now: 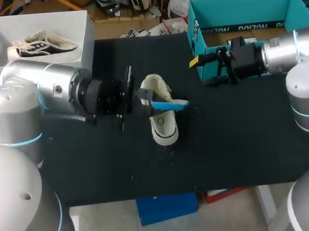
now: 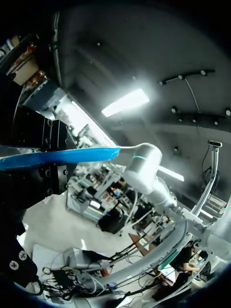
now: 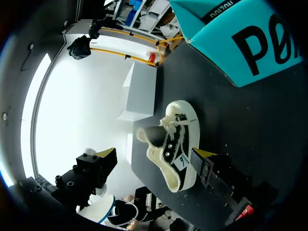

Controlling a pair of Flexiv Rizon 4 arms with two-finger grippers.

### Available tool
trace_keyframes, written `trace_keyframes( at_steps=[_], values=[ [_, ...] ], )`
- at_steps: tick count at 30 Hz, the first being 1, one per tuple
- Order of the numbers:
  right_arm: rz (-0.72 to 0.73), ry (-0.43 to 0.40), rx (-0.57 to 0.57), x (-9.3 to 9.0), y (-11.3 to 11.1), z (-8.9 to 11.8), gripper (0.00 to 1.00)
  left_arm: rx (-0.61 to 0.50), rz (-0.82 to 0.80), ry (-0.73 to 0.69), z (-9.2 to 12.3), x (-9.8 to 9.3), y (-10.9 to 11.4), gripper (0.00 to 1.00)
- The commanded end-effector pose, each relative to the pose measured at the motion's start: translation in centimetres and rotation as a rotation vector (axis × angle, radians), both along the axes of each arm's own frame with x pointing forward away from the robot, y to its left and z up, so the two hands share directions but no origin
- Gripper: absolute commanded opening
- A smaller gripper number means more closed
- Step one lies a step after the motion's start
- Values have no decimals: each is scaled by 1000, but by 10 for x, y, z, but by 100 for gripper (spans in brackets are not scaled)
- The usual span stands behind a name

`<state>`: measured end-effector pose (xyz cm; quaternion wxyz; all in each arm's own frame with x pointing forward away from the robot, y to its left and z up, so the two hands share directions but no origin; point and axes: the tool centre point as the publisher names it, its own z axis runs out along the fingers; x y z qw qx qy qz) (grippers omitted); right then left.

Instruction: Take the shoe out of the shoebox, open the shoe tongue, remove and reinsert the insole, then place the shoe into the shoebox

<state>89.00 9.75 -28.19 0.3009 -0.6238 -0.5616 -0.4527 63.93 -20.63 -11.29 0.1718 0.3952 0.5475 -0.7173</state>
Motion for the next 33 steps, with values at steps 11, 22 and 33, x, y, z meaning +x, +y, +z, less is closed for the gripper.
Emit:
trace_keyframes(
  at_steps=[11, 22, 33],
  values=[
    [-2, -1, 1, 0, 1, -1, 100, 82, 136, -207, -13, -12, 11, 0],
    [-2, -1, 1, 0, 1, -1, 100, -48, 13, -838, -11, -80, 6, 0],
    [-2, -1, 1, 0, 1, -1, 100, -70, 11, -933, -71, -81, 23, 0]
  ],
)
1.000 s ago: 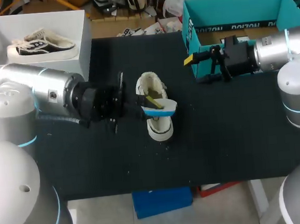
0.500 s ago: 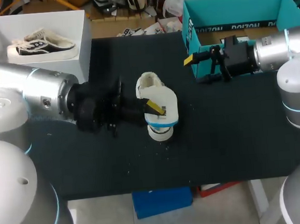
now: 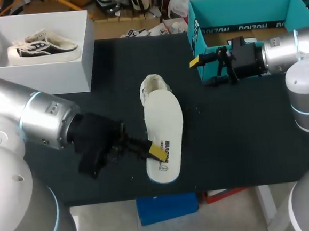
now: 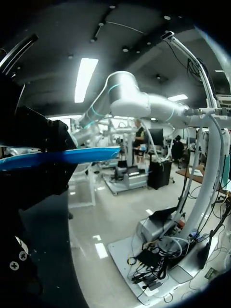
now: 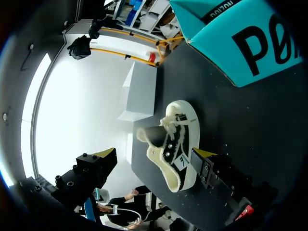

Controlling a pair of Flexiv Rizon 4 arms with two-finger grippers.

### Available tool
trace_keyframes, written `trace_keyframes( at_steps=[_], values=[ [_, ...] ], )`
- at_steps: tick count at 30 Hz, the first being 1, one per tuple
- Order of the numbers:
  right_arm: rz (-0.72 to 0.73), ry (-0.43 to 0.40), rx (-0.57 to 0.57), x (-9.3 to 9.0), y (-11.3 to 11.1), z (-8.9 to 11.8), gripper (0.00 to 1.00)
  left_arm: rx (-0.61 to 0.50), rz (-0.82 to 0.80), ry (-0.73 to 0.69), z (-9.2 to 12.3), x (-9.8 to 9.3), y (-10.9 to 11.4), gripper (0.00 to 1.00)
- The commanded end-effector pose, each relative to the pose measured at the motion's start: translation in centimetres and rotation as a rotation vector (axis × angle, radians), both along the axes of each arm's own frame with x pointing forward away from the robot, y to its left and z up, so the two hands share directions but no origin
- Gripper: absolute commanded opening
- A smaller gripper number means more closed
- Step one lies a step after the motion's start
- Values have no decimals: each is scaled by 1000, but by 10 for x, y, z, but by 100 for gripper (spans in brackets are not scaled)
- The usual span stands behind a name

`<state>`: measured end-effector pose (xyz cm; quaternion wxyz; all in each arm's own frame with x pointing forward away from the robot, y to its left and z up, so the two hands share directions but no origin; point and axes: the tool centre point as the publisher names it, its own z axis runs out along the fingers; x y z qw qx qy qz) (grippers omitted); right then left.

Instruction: Take the shoe out of the shoebox, open the shoe tongue, remove and reinsert the insole, then place the shoe into the shoebox

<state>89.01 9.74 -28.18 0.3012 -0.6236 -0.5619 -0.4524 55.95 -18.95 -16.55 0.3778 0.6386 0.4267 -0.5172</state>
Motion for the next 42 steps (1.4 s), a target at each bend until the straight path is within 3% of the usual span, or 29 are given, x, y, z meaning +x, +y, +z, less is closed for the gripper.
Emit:
trace_keyframes(
  at_steps=[1, 11, 21, 42],
  values=[
    [-3, -1, 1, 0, 1, -1, 100, -41, -2, -131, -25, 1, 8, 0],
    [-3, -1, 1, 0, 1, -1, 100, -85, -2, -85, -84, 39, 20, 0],
    [-3, -1, 1, 0, 1, -1, 100, -98, 14, -76, -116, 81, 25, 0],
    [-3, -1, 1, 0, 1, -1, 100, -106, -31, -125, -117, 76, 24, 0]
  ],
)
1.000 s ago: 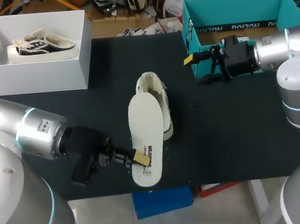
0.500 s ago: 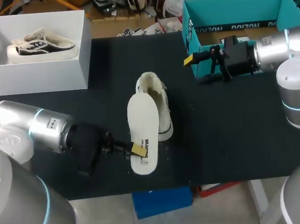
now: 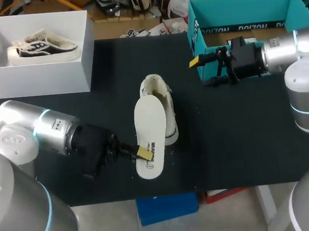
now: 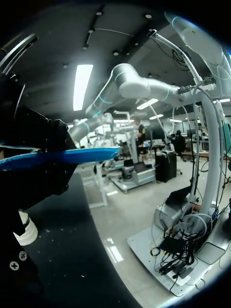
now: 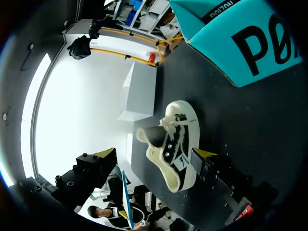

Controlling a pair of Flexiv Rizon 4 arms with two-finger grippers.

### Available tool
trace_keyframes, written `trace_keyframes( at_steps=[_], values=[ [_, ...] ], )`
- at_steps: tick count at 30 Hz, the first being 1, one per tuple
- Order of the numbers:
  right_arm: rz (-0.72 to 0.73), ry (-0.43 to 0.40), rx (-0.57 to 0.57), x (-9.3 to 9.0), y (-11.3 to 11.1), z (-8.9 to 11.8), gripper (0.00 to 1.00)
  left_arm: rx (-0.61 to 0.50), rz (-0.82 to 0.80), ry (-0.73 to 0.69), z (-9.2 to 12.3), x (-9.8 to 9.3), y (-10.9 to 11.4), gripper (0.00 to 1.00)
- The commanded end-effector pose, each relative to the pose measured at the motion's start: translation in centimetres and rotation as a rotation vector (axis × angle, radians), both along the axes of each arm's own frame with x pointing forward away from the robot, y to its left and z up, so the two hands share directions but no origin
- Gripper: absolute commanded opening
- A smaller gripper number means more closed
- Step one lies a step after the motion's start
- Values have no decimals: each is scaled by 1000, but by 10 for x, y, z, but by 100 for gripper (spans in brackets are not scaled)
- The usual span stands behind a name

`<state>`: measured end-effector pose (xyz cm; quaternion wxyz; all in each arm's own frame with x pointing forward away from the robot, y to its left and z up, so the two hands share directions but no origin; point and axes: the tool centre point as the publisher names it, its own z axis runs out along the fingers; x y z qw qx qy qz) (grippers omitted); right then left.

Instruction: Take the shoe out of the shoebox, open the shoe tongue, remove and reinsert the insole, then place the shoe into the shoebox

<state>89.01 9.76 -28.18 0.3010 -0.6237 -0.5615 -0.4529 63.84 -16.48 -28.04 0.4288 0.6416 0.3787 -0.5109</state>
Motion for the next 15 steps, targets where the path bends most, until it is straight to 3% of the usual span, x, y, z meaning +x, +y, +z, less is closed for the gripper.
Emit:
trace_keyframes(
  at_steps=[1, 6, 15],
  values=[
    [-2, -1, 0, 0, 1, -1, 100, -11, -26, -51, -1, -3, 0, 0],
    [-2, -1, 0, 0, 1, -1, 100, -13, -29, -86, 2, 7, 3, 0],
    [-2, -1, 0, 0, 1, -1, 100, 8, -15, -65, -3, 53, 0, 0]
  ],
)
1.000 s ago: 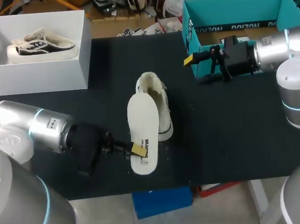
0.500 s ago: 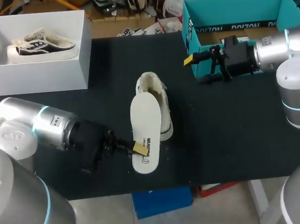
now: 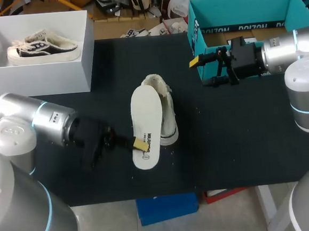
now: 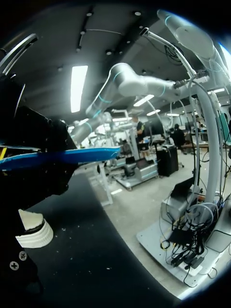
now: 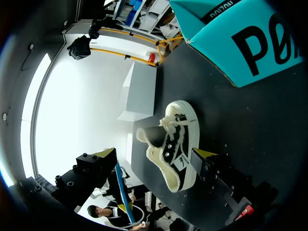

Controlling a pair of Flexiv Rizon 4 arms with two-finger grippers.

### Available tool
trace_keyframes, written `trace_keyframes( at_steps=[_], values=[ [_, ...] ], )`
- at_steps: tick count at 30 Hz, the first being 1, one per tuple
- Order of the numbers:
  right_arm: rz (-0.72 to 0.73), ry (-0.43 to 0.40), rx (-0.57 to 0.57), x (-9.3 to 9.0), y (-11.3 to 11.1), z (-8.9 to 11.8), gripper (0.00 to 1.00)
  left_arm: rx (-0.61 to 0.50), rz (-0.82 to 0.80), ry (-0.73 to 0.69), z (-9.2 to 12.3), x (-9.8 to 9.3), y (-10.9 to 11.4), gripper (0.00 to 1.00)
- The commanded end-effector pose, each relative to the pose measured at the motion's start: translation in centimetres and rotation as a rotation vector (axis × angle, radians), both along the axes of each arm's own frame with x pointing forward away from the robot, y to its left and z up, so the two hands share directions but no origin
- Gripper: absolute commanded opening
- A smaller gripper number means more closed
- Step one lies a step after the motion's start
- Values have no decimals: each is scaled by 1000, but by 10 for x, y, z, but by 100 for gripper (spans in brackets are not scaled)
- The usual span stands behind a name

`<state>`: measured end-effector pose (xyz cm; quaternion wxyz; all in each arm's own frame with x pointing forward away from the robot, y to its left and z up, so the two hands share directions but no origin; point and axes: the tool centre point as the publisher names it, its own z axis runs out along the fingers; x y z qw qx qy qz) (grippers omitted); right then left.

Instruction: Take the shoe out of the shoebox, open the shoe tongue, remove and reinsert the insole, then place the shoe into the shoebox

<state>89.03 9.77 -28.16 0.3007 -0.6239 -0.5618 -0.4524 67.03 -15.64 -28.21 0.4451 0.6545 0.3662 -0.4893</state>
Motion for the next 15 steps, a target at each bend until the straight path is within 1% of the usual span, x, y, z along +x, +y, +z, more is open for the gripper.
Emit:
trace_keyframes(
  at_steps=[1, 5, 8, 11, 15],
  values=[
    [-2, -1, 1, 0, 1, -1, 100, 17, -19, 1, -1, 29, -9, 0],
    [-2, -1, 1, 0, 1, -1, 100, 22, -4, 0, -3, 51, -12, 0],
    [-2, -1, 1, 0, 1, -1, 100, 25, 8, -2, -3, 63, -15, 0],
    [-2, -1, 1, 0, 1, -1, 100, 24, 26, -1, -5, 74, -17, 0],
    [-2, -1, 1, 0, 1, -1, 100, 17, 39, -3, -5, 81, -22, 0]
  ],
)
